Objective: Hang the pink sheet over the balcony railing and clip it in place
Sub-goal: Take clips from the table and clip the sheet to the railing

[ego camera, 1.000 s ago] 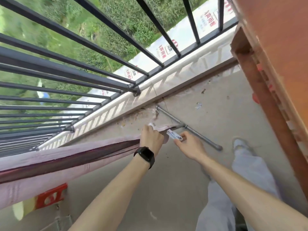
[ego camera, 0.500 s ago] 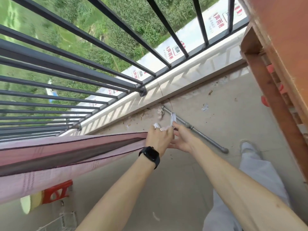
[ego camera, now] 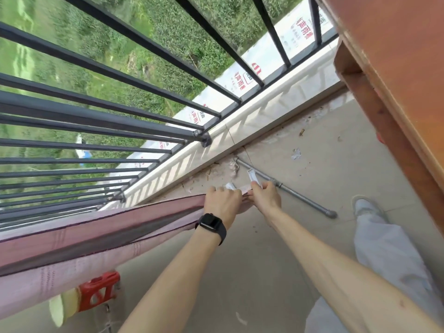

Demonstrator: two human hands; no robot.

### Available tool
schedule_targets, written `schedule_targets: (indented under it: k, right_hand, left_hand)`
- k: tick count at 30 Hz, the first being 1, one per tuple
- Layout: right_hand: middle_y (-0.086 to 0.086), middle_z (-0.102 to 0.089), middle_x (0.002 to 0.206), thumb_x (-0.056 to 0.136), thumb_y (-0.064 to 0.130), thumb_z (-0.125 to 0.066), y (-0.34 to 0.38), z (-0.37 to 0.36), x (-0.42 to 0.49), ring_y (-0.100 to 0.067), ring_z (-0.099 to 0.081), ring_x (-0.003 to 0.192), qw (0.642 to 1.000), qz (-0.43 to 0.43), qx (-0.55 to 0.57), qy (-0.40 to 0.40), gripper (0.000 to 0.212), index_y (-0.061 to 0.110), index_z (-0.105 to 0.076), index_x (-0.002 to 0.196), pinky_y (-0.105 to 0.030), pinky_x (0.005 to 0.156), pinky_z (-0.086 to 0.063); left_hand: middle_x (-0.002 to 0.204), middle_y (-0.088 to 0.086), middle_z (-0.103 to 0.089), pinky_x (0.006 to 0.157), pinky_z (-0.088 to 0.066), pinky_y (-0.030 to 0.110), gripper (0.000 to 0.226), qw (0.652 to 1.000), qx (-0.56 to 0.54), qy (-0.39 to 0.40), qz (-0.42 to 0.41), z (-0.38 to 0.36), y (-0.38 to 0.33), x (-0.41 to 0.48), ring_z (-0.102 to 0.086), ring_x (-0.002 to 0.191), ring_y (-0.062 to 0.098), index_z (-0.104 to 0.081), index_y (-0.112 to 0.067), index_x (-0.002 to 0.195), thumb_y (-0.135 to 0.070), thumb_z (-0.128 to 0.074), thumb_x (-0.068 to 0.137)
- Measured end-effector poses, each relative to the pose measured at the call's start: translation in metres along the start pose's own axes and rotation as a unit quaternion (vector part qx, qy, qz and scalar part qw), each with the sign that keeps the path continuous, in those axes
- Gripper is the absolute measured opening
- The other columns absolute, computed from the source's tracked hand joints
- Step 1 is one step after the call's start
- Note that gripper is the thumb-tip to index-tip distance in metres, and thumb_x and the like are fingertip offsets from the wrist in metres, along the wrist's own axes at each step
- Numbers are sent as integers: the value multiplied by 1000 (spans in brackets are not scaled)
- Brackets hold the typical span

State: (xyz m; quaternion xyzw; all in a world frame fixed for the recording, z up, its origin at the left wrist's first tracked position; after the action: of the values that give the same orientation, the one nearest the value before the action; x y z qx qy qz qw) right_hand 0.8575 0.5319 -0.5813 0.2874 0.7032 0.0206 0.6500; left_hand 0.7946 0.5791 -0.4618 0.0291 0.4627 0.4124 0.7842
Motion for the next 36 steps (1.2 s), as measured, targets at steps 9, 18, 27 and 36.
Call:
schedule_targets:
  k: [9,18,27,36]
  right_hand:
    - [4,-63,106,84,34,-73,-17,35,-15,-15,-63,94,914,260,-305,68,32,22,-67,113,-33,86,-49]
    - [-10,-70,100,86,24,-72,22,28,-11,-34,-63,97,771,433,-460,82,21,12,-75,103,-43,83,-54]
    - [-6,-57,104,93,18,-59,42,-12,-12,-29,-54,107,714,391,-563,142,16,14,-67,107,-38,78,-45]
    - [-4,-47,143,93,18,-62,49,38,-25,-29,-43,131,793,296,-517,125,57,23,-43,146,-39,109,-36]
  left_hand:
    - [97,6,-69,74,-33,34,37,998,-49,-12,34,-12,15,13,-64,93,29,-52,-17,93,-52,-45,98]
    - [92,-1,-66,66,-36,33,29,998,-51,-30,16,-26,18,21,-62,92,25,-69,-23,91,-46,-52,95]
    - [91,-2,-68,74,-36,34,37,1000,-1,-15,-14,-22,16,19,-61,90,24,-66,-23,88,-51,-43,97]
    - [102,4,-64,75,-35,35,24,999,3,3,-41,21,-11,-4,-59,98,30,-61,-18,109,-9,-46,94]
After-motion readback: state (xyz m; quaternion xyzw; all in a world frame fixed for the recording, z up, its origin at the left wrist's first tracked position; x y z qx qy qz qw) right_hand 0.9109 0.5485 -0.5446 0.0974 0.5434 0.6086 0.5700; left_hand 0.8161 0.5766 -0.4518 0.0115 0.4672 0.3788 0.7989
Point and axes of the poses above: each hand's wrist, its own x-axis towards the middle knuckle, its own z-axis out of the back of the hand, y = z × x, the point moved 5 cm from there along x, towards the middle knuckle
